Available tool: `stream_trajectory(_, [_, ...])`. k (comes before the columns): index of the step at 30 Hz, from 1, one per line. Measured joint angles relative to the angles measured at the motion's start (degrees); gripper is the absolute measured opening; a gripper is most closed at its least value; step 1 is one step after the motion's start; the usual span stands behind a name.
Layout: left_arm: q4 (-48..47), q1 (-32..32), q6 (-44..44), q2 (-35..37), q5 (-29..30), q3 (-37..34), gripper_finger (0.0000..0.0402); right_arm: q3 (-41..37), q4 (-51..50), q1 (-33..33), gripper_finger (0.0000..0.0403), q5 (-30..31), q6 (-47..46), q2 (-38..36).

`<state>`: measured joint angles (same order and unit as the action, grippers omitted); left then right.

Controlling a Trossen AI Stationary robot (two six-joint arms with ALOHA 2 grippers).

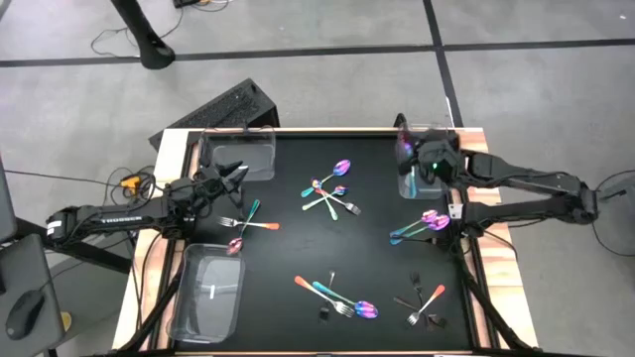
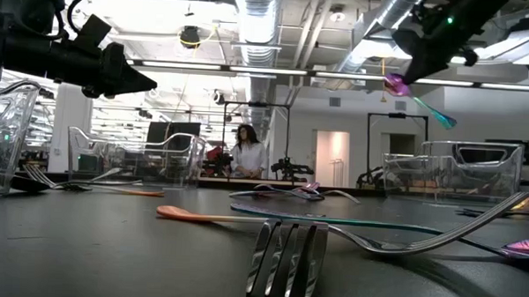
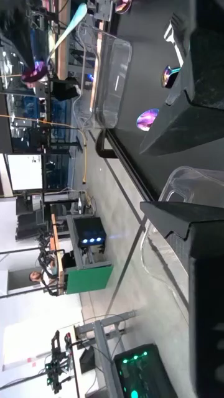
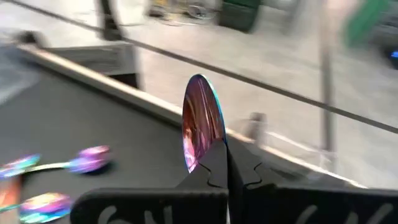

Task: Sort silverware by color (type)
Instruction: Put the violet spoon into the top right transparent bin, then put the orange fork into the top left transparent bin

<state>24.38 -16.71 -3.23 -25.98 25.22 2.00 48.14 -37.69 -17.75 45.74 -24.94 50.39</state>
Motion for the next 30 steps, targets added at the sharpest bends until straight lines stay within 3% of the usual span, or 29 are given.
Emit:
stream_trajectory(9, [0.0, 0.0, -0.1, 0.0, 0.2, 0.0, 0.0122, 0.0, -5.4, -14.3, 0.0007, 4.1, 7.6, 2.4])
stream_trajectory(12, [0.0, 0.0, -0.1, 0.0, 0.3, 0.0, 0.0122, 0.0, -5.4, -19.1, 0.0024, -0.1, 8.8, 4.1])
stream_trajectory(17, [-0.1, 0.0, -0.1, 0.0, 0.3, 0.0, 0.0122, 0.0, -5.5, -24.2, 0.0077, -12.6, 8.9, 7.8])
stream_trajectory(22, [-0.5, 0.0, -0.1, 0.0, 0.3, 0.0, 0.0122, 0.0, -4.3, -23.4, 0.0138, -17.1, 9.8, 10.5])
stream_trajectory(25, [-0.5, 0.0, -0.1, 0.0, 0.3, 0.0, 0.0122, 0.0, -1.3, -20.4, 0.0168, -22.8, 10.6, 10.9])
stream_trajectory(30, [-0.5, 0.0, -0.1, 0.0, 0.3, 0.0, 0.0122, 0.0, 8.1, -11.5, 0.0182, -30.4, 10.5, 13.0])
